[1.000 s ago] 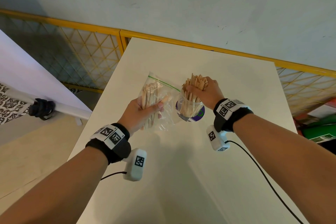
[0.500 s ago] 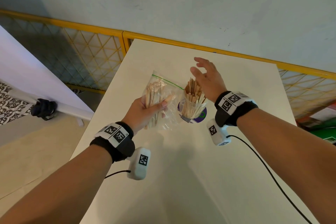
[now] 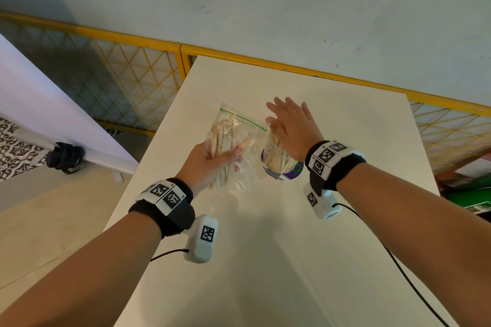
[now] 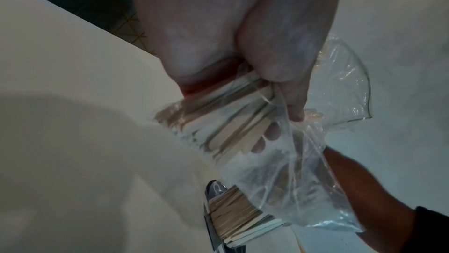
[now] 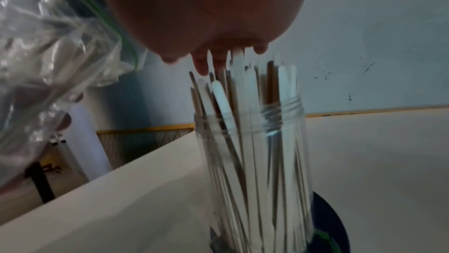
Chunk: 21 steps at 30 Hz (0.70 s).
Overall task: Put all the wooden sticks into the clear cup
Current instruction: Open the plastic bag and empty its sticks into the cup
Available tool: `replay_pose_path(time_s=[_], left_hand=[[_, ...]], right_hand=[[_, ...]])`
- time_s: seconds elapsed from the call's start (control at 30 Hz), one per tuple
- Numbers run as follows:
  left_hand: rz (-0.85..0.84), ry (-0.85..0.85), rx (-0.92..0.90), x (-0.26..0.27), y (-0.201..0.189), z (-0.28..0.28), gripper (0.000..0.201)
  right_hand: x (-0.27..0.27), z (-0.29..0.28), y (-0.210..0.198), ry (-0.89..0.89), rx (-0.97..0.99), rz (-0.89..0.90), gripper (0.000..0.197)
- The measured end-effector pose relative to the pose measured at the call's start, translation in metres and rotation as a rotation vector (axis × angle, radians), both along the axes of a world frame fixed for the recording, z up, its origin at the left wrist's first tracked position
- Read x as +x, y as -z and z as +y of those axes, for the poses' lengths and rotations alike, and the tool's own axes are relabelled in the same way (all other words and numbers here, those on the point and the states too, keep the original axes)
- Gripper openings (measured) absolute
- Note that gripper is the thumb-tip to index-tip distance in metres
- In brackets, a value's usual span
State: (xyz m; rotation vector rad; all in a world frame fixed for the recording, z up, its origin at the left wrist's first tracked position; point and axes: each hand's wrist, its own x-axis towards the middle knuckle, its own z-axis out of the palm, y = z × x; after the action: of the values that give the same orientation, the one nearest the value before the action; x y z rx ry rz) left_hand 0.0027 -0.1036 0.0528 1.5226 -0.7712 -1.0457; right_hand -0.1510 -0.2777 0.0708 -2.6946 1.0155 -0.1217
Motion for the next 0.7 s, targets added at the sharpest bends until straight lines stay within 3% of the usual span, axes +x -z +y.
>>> replay_pose_path(time_s=[0.07,0.17,0.2,0.27,0.33,0.4,0.5,0.57,0.67,0.7], left_hand=[[0.007,0.0,0.002,-0.001,0.0,0.0,0.027],[0.014,0.015,0.004,-0.003,-0.001,0.002,0.03],[0.015,0.024,0.011,-0.002,0.0,0.003,0.031],[-0.005,0.056,0.026,-0.002,-0.001,0.005,0.029],[-0.044,0.077,0.038,-0.005,-0.003,0.007,0.024],[-0.043,0.112,0.042,-0.011,-0.005,0.008,0.022],[0.013,0.132,0.046,-0.019,-0.013,0.009,0.008],[0.041,0.114,0.06,-0.022,-0.014,0.009,0.018],[0.032,0.159,0.05,-0.028,-0.019,0.011,0.011],[0.01,0.181,0.053,-0.03,-0.021,0.011,0.018]], right_hand=[[-0.001,-0.001,0.007,0.004,0.03,0.136,0.053],[-0.002,-0.001,0.001,-0.001,0.142,0.132,0.052],[-0.001,0.002,-0.006,-0.009,0.131,0.066,0.049],[0.002,0.013,-0.027,-0.007,0.068,-0.241,0.034],[0.008,0.029,-0.05,-0.011,0.228,-0.504,0.018],[0.012,0.046,-0.065,-0.07,0.435,-0.467,0.012],[0.011,0.056,-0.065,-0.079,0.546,-0.418,0.011],[0.008,0.057,-0.062,-0.05,0.593,-0.447,0.017],[0.008,0.062,-0.061,-0.087,0.555,-0.343,0.013],[0.01,0.065,-0.061,-0.103,0.522,-0.319,0.017]])
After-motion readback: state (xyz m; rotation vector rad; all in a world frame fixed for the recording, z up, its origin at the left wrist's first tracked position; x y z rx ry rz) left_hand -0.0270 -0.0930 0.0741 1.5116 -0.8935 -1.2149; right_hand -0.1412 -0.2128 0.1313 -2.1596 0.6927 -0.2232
